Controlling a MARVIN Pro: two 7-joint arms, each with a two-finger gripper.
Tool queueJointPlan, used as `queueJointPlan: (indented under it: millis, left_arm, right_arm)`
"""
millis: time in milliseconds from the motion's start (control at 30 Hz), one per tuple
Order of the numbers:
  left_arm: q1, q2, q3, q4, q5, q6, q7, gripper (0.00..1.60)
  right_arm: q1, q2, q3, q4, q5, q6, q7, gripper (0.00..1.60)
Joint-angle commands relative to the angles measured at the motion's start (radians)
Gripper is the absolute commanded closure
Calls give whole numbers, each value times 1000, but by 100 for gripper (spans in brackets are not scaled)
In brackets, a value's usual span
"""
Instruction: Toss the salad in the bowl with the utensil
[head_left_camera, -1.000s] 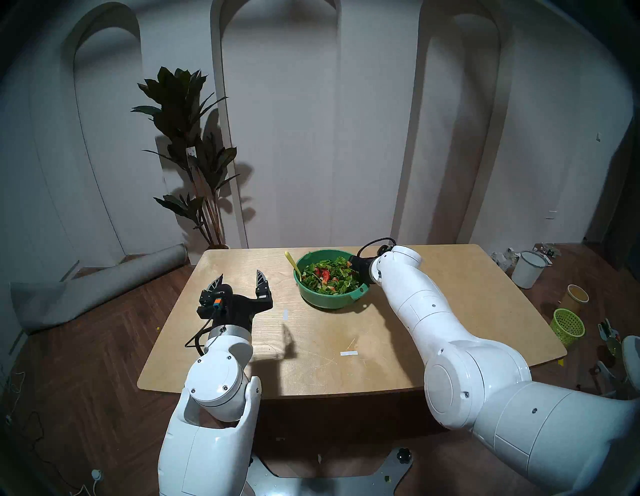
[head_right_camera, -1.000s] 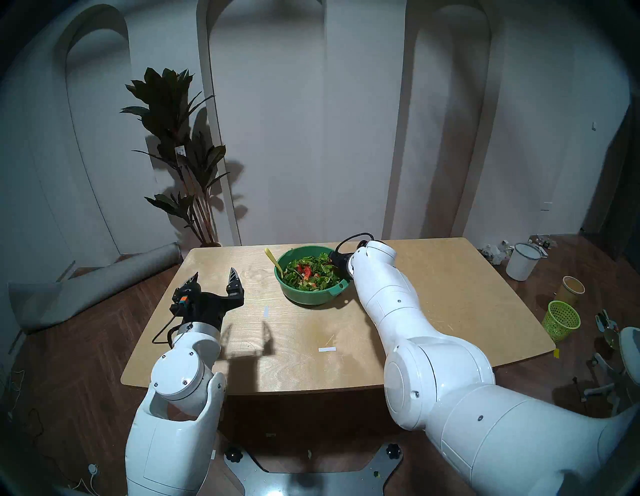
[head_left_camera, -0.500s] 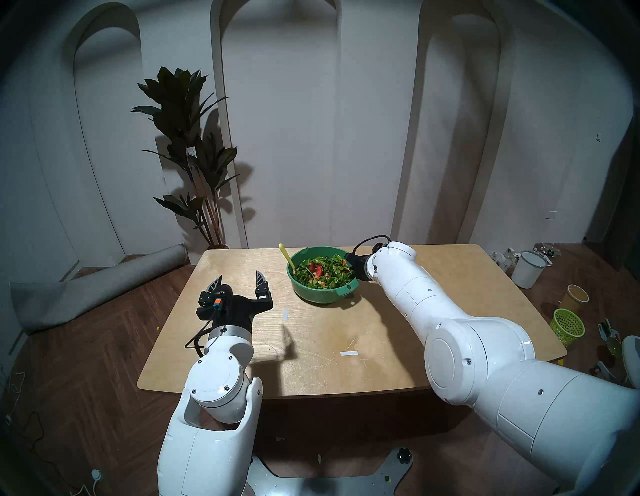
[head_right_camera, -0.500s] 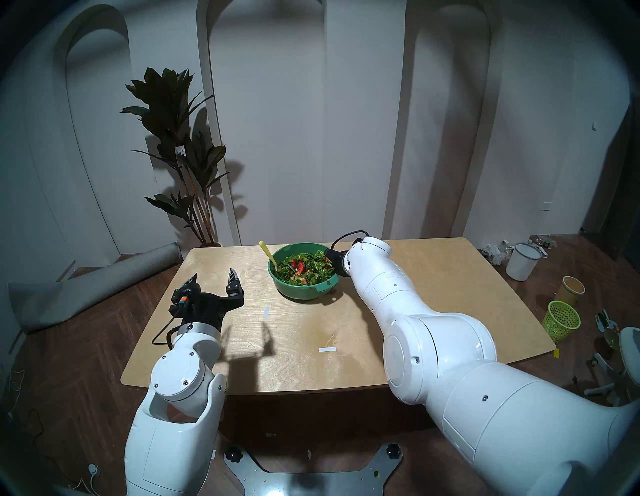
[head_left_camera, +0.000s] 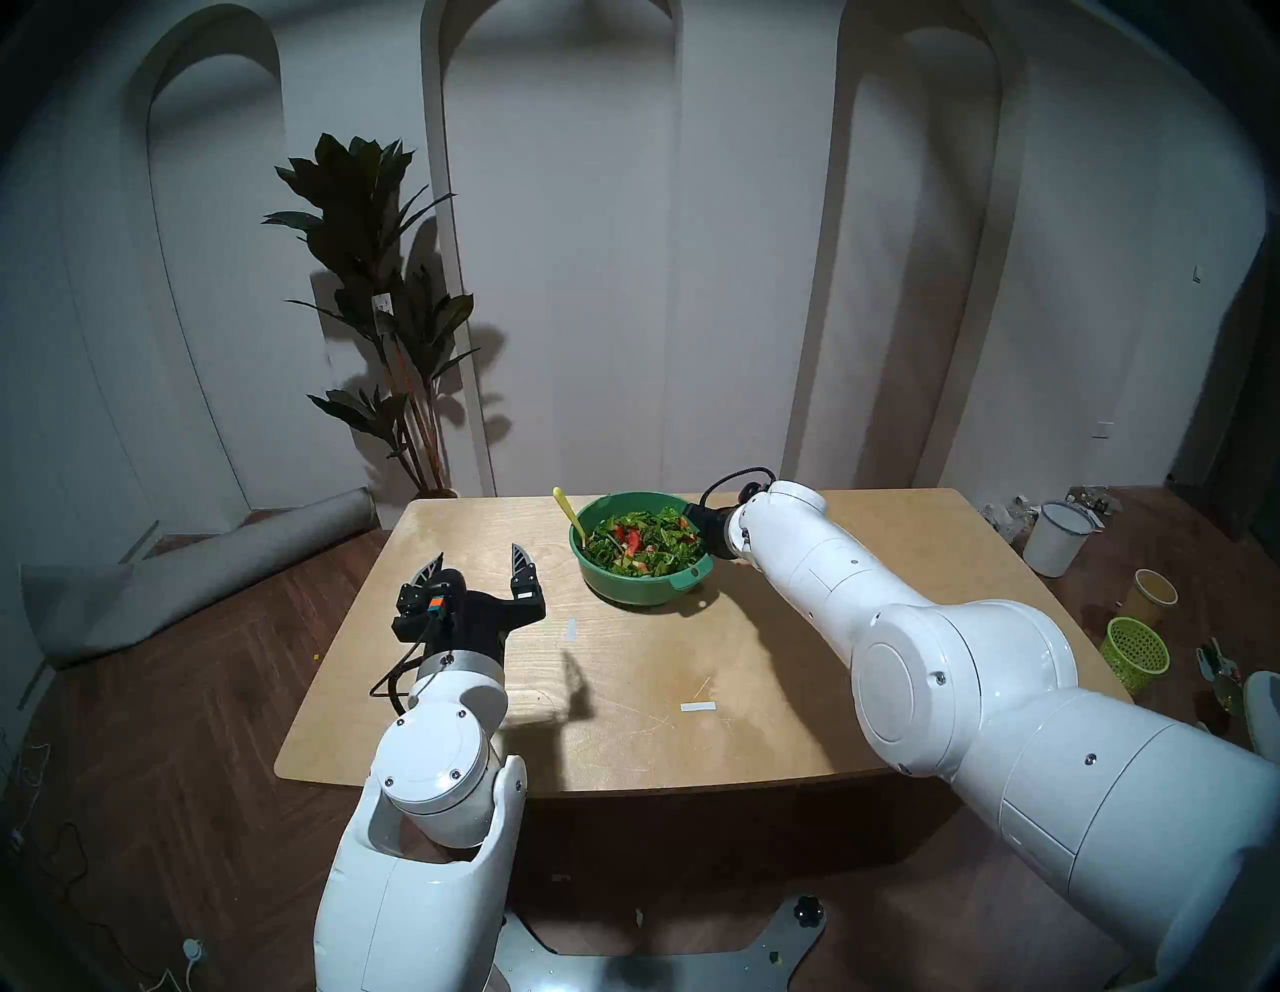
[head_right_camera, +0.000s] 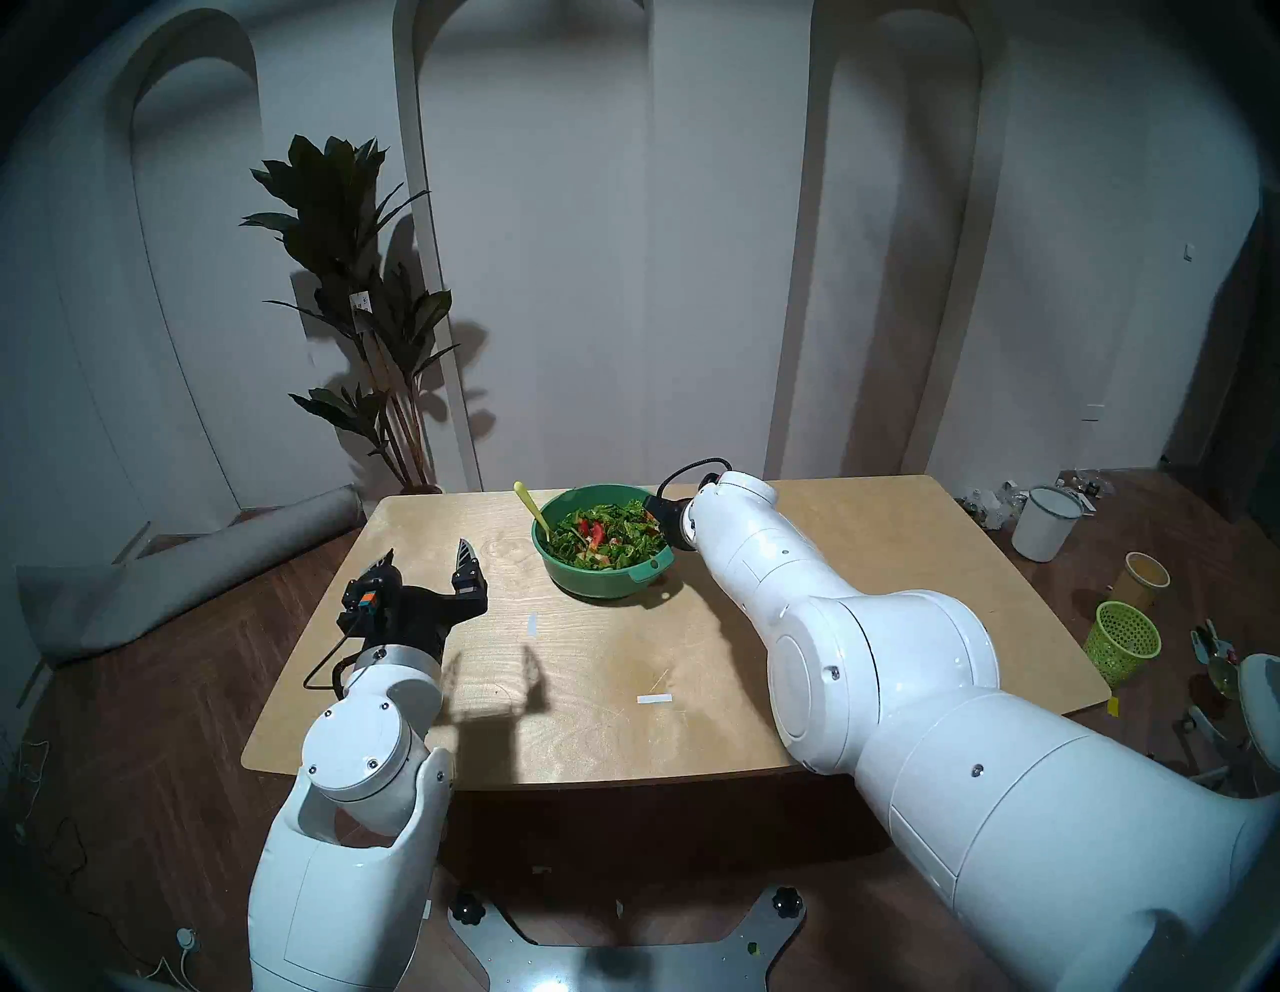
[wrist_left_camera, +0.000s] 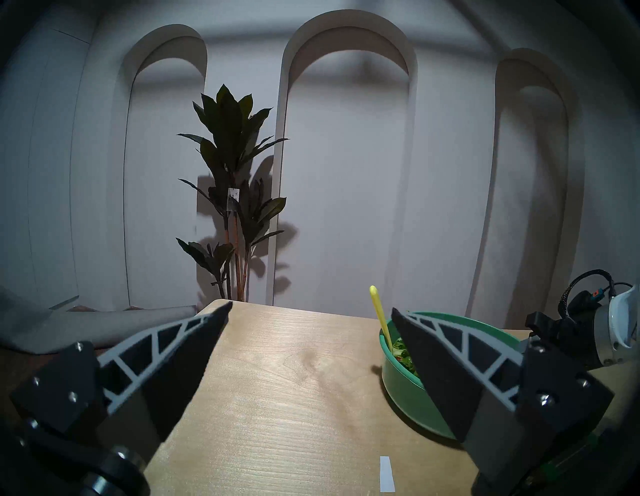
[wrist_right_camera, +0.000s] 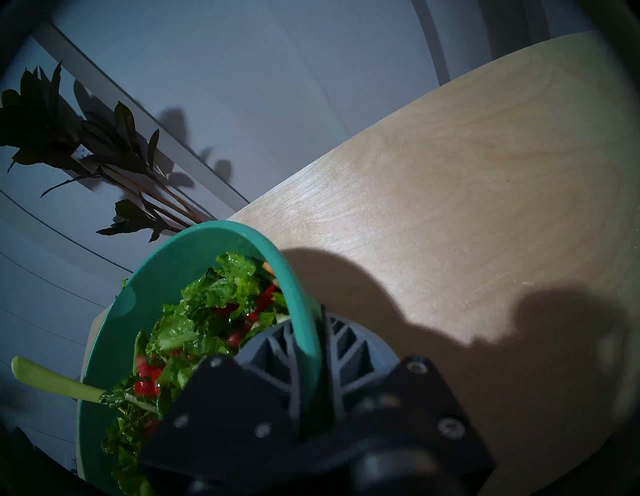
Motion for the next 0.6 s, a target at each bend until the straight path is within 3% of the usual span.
queueJointPlan:
  millis: [0,567]
  left_arm:
    - [-5,1,0,-28,-5,-3,-5,0]
    - [-5,7,2,-30,-12,-3,-3,0]
  right_arm:
    - [63,2,-2,9,0,-35,29,131]
    - [86,4,-13,55,3,-61,50,131]
